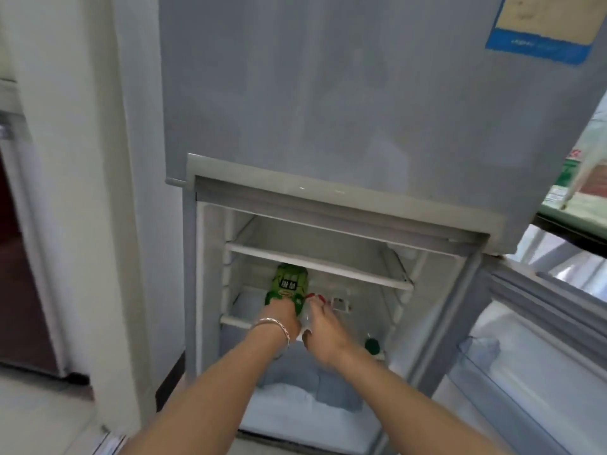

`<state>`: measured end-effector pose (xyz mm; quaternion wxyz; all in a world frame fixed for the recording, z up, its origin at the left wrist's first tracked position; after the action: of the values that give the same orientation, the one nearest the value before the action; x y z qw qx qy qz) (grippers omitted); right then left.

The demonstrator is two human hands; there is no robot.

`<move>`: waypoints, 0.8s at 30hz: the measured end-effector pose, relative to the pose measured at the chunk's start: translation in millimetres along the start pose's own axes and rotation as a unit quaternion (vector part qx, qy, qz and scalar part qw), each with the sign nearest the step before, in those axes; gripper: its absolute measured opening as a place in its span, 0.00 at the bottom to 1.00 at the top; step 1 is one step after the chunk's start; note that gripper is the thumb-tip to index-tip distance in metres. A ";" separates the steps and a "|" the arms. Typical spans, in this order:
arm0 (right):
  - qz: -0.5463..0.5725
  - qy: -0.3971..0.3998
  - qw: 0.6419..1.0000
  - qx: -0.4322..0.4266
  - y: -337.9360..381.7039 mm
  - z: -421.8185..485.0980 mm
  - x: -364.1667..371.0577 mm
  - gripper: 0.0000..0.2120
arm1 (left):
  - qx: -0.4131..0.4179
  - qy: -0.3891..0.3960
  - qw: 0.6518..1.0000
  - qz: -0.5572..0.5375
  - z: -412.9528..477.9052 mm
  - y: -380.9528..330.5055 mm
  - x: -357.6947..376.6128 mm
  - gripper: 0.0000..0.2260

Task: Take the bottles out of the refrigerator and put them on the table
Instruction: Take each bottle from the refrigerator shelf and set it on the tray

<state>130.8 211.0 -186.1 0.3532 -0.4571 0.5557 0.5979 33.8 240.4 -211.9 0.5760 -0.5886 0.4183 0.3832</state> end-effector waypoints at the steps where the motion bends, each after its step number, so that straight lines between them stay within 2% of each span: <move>1: -0.005 0.002 1.000 0.005 -3.5 7.8 4.1 0.29 | -0.035 -0.012 0.999 -0.014 7.5 9.8 4.7 0.16; 4: -0.033 0.003 0.999 0.005 -13.5 30.3 14.7 0.29 | -0.133 -0.047 0.987 -0.079 24.3 37.2 19.9 0.20; 6: -0.037 0.008 0.999 0.003 -18.4 39.7 21.7 0.30 | -0.173 -0.060 0.972 -0.144 35.3 50.7 33.0 0.26; 8: -0.027 0.013 1.000 0.004 -23.3 45.6 27.6 0.30 | -0.200 -0.066 0.956 -0.204 44.5 58.5 48.8 0.27; 12: -0.006 0.006 1.000 0.007 -30.4 51.2 29.0 0.29 | -0.149 -0.020 0.972 -0.182 61.8 53.8 70.7 0.15; 16: 0.010 0.007 1.000 0.013 -32.9 50.1 27.6 0.30 | -0.150 -0.026 0.972 -0.180 59.5 61.7 71.3 0.13; 18: 0.012 0.009 1.000 0.019 -32.1 45.4 27.1 0.31 | -0.161 -0.050 0.965 -0.201 52.1 63.6 59.2 0.13; 21: 0.004 0.013 0.999 0.032 -32.1 37.0 23.8 0.31 | -0.177 -0.139 0.949 -0.222 32.0 61.7 17.0 0.13; 24: 0.002 0.004 0.999 0.040 -26.7 22.7 13.0 0.30 | -0.161 -0.210 0.951 -0.161 5.3 56.8 -40.3 0.18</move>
<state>147.8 235.8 -208.3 0.3675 -0.4444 0.5813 0.5740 -33.5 248.5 -194.8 0.6025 -0.6394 0.1201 0.4623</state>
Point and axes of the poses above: each hand's wrist, its own z-axis towards the middle knuckle, its own x-axis out of the palm, y = z × x, the point moved 10 cm from there along z, towards the middle knuckle, and after that the axes turned 10 degrees about x, right-handed, at the moved point
